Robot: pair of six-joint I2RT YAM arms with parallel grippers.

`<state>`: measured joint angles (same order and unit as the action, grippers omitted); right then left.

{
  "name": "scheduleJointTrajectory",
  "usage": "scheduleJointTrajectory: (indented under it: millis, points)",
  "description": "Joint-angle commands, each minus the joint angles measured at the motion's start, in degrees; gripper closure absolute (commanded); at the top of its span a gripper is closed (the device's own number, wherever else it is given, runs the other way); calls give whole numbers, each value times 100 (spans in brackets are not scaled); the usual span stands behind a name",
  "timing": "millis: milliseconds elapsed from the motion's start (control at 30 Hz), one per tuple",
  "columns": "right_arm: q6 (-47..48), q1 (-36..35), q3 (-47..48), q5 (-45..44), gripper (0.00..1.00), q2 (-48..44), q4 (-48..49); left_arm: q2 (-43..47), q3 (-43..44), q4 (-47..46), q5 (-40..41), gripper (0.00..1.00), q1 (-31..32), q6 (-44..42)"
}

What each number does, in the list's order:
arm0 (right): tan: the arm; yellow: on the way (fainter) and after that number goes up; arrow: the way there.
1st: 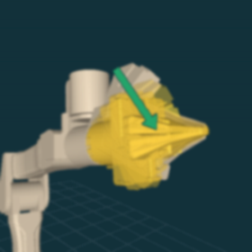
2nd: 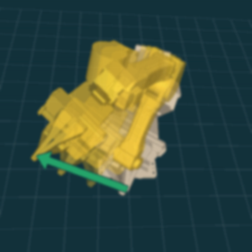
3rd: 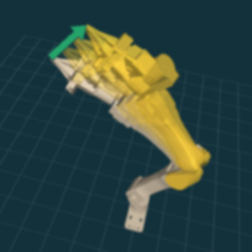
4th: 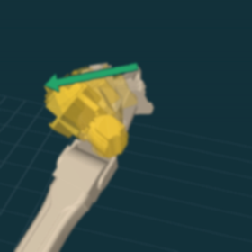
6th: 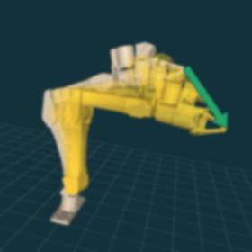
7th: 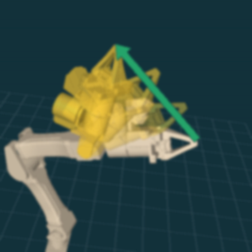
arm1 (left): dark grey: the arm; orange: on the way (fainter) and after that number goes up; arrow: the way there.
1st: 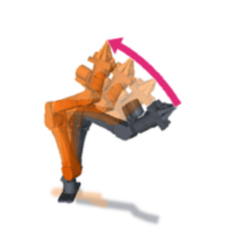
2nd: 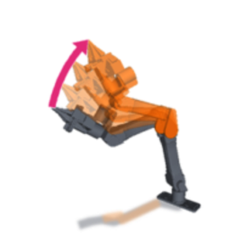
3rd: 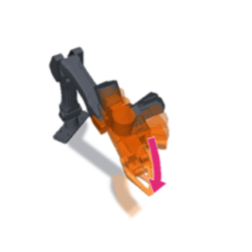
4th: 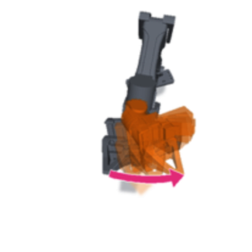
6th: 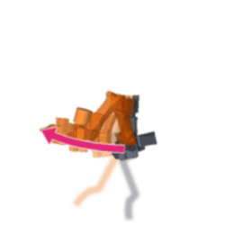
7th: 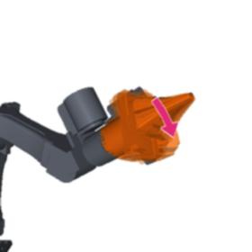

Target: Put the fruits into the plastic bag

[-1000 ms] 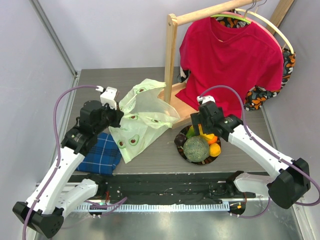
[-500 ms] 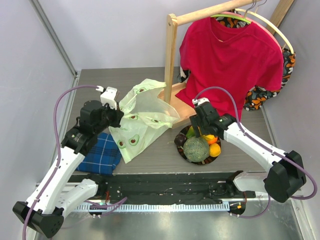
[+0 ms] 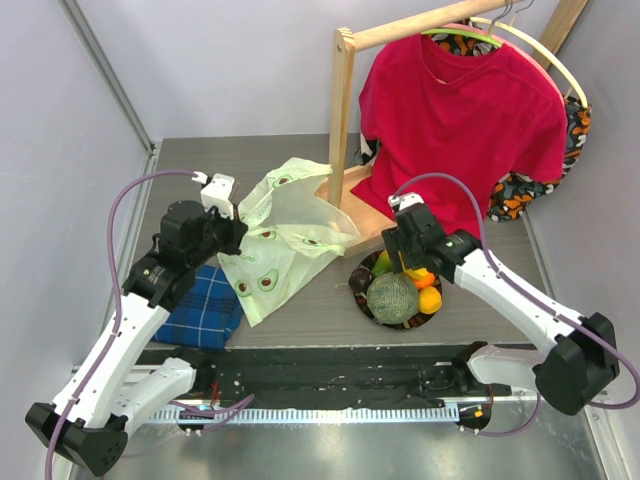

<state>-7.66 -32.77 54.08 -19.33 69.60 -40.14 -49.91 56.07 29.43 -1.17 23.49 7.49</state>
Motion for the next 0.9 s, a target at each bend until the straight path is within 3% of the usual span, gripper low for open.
scheduleJointTrajectory:
  millis: [0, 133, 200, 333, 400, 567, 867]
  points:
    - [-51, 8, 348, 17, 65, -596, 164, 16, 9, -166, -68, 100, -11, 51]
    - [-243, -150, 366, 166, 71, -1150, 864, 25, 9, -157, -59, 100, -11, 51]
    - [-411, -203, 252, 778, 73, -1404, 1357, 25, 18, -174, -68, 100, -11, 51]
    - [-850, -492, -38, 1598, 74, -1292, 3007, 8, 0, -166, -94, 100, -19, 51]
    - [-921, -799, 31, 1696, 75, -1046, 3344, 8, 0, -166, -120, 100, -11, 60]
    - [-632, -1564, 506, 1186, 75, -54, 4196, 17, 0, -174, -173, 100, -11, 60]
    - [-113, -1873, 1244, 563, 75, 958, 4910, 25, -9, -192, -226, 100, -11, 60]
